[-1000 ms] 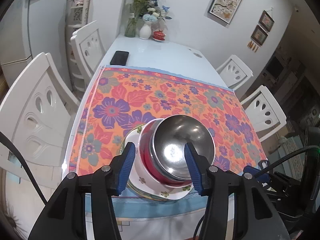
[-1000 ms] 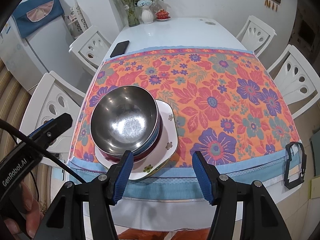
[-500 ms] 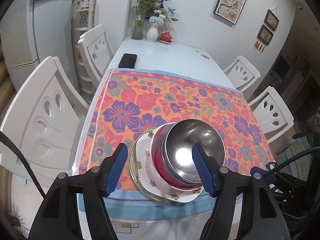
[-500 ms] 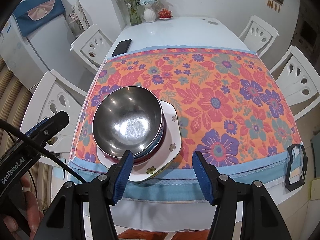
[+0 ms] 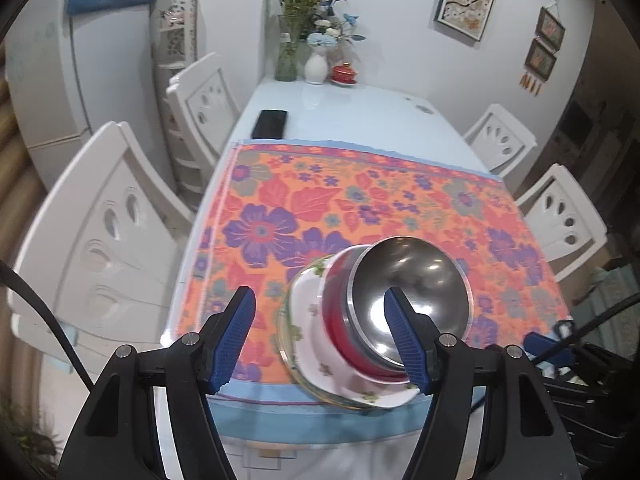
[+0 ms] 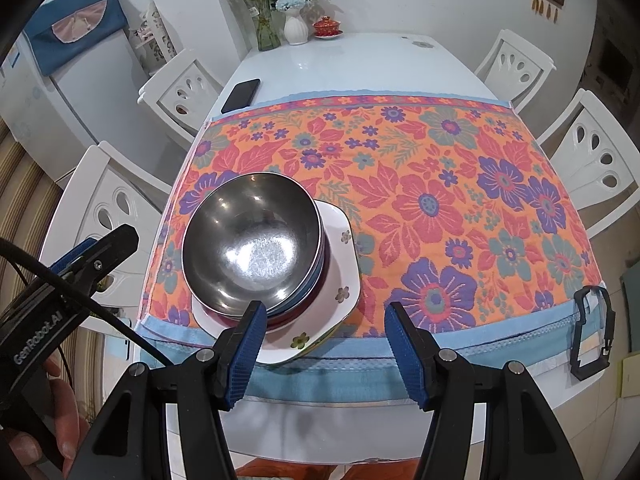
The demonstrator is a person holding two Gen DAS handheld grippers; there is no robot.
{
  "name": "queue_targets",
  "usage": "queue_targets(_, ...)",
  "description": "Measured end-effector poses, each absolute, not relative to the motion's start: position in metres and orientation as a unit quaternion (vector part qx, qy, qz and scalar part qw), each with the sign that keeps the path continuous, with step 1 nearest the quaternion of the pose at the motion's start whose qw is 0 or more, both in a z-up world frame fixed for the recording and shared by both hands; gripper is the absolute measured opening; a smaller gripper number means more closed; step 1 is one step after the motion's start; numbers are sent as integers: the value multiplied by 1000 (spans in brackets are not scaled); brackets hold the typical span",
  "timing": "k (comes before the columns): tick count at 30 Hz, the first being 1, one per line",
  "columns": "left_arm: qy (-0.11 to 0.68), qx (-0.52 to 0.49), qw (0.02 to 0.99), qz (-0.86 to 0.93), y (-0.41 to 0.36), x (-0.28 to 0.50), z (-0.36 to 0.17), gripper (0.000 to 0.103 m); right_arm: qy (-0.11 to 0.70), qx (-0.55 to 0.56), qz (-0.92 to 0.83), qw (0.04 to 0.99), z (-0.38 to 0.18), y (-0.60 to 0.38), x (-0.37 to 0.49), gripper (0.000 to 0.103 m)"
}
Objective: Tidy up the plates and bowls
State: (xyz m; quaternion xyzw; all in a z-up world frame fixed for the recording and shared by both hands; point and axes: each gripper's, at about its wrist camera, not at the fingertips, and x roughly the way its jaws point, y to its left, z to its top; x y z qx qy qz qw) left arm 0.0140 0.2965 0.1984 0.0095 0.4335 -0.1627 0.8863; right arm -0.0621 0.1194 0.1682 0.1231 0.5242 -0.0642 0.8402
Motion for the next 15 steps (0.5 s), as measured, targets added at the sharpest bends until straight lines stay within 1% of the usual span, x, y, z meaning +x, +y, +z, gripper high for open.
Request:
queue_targets(8,406,26,906,-120,304,13,203,65,522,118,-67,842,168,119,-64,59)
queue_targets(15,388,65,913,-105,299,8,207,66,523,119,-68,841,168,121,-65,59)
